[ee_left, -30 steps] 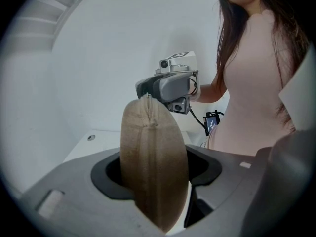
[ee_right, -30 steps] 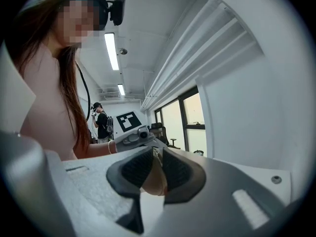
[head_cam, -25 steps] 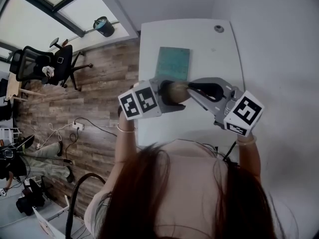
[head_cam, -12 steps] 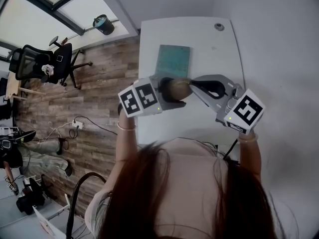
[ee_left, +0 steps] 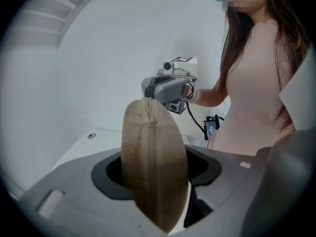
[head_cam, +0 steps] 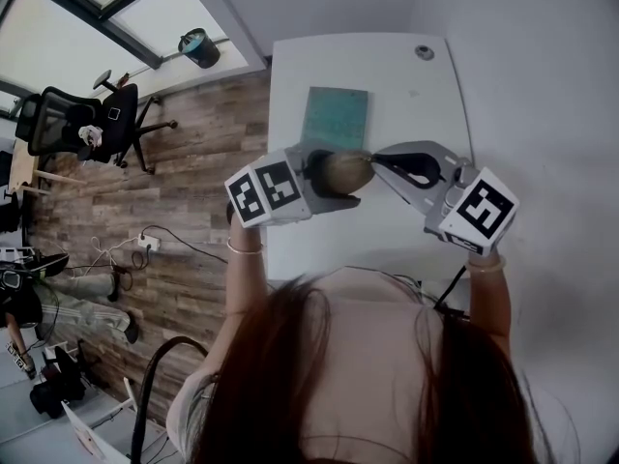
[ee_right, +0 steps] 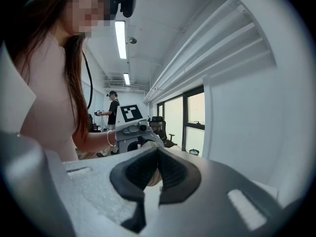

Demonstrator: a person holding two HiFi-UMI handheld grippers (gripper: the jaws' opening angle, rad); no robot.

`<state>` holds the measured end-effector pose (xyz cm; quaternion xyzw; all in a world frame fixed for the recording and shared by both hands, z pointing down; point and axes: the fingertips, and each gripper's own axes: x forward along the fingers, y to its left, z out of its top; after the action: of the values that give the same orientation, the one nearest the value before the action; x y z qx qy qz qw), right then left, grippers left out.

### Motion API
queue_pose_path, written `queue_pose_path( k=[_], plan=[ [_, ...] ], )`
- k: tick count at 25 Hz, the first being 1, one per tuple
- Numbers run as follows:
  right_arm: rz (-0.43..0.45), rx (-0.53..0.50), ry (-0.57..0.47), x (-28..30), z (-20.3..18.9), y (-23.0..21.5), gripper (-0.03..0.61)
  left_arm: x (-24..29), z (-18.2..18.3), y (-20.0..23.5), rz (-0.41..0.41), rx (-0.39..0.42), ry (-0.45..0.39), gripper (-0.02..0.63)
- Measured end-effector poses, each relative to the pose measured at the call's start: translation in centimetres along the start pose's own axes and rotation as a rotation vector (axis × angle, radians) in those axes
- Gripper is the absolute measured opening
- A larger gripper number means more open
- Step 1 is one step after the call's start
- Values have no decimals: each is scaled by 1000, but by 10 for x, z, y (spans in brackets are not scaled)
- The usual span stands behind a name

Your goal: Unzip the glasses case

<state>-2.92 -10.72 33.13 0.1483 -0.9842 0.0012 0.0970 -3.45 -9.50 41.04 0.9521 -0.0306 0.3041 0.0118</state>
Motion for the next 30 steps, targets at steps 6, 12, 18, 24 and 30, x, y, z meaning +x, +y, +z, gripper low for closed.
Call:
queue_pose_path(
  k=[6, 12, 18, 24, 30],
  plan=[
    [12, 13, 1, -1, -1, -1, 5, -4, 3, -2, -7, -20, -58, 293],
    [22, 32, -7, -2, -2, -2, 5, -10, 8, -3, -22, -43, -127, 293],
    [26, 39, -6, -3, -2, -3, 5, -14, 11, -5, -43, -73, -158, 293],
    [23, 53, -16, -4, -2, -4, 5, -21, 18, -5, -70, -100, -244, 293],
    [19, 64, -26, -4, -4, -5, 5, -21, 19, -4, -80, -120, -281, 293]
  ],
)
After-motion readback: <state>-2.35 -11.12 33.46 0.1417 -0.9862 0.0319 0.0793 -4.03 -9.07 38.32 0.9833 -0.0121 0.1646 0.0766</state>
